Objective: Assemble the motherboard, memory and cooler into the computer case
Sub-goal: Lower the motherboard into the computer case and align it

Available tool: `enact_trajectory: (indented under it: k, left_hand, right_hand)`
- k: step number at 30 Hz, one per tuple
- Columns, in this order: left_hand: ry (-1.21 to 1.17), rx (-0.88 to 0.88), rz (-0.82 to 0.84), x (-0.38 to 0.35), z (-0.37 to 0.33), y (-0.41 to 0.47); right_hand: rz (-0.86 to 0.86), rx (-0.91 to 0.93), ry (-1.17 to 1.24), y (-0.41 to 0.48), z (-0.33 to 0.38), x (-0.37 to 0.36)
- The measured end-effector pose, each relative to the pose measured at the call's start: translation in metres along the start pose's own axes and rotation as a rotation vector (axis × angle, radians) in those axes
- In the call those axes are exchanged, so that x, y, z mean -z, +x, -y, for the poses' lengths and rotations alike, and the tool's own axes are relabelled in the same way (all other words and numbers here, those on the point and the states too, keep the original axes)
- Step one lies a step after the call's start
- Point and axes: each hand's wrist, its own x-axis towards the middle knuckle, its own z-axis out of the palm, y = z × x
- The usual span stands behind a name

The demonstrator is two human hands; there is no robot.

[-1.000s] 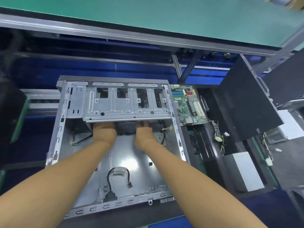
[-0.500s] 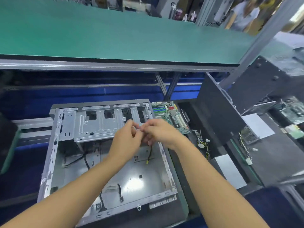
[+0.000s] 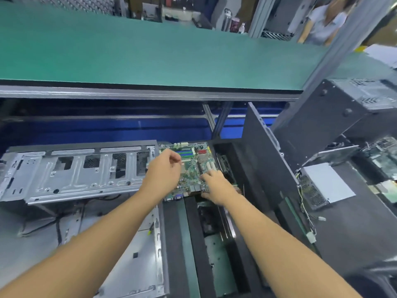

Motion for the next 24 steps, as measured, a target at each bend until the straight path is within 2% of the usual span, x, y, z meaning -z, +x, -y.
enact_trajectory:
  k: [3,7,10,14,19,24]
  left_hand:
    - [0.379,-0.143,0.014,-0.012,0.008,0.003]
    - [1.05,-0.303,0.302,-0.036,0.012,0.001]
    - [1.306,-0.362,0.347,-0.051,0.018,0.004]
    - [1.281,-0.346,0.279,-0.05,0.027,0.005]
    - [0.932,-0.472,0.014,-0.025,0.021,0.01]
    - [0.737,-0.503,-0.1,0.012,0.022,0.007]
  right_hand:
    - [-0.034,0.123,-0.138,0.021,0.005,-0.016]
    - [-0.001,0.154,-0.239,0.041,0.014,-0.025]
    - [-0.047,0.161,-0.199,0.043,0.013,-0.032]
    - [-0.101,0.179,-0.134,0.039,0.013,-0.04]
    - [-0.168,0.204,-0.176,0.031,0.014,-0.035]
    - [-0.238,0.242,-0.237,0.02,0.02,-0.014]
